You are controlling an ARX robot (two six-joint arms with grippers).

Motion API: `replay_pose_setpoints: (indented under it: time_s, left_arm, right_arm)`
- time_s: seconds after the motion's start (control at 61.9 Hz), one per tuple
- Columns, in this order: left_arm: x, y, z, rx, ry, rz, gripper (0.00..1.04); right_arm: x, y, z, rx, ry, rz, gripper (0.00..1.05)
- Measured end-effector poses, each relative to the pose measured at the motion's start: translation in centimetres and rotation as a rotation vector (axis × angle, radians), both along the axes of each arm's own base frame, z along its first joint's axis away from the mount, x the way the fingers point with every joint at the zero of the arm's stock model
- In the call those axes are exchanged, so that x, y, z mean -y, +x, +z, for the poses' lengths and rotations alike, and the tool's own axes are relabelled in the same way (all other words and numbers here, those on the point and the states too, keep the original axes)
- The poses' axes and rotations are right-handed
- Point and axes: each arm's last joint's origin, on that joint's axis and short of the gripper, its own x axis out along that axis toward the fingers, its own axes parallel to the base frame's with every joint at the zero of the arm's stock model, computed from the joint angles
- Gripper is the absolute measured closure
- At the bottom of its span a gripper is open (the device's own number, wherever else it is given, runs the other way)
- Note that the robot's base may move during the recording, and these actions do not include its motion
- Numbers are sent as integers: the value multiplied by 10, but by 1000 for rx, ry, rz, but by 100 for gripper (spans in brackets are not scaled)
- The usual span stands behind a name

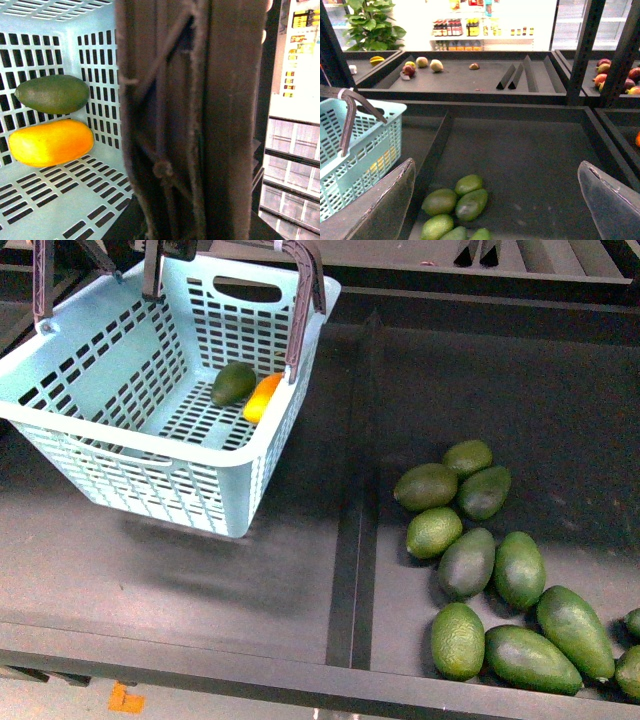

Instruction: Pick mango and avocado into basket

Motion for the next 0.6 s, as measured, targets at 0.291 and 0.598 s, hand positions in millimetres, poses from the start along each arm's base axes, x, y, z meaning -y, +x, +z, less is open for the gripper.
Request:
replay_pose_setpoints:
  time_s: [0.291,0.598]
  left_arm:
    - [-8,-29,-6,-68,-13,59,65]
    - [-25,-82,55,-58,44,153,7]
  right_arm:
    - [0,0,0,0,0,0,9]
    - [0,0,0,0,0,0,9]
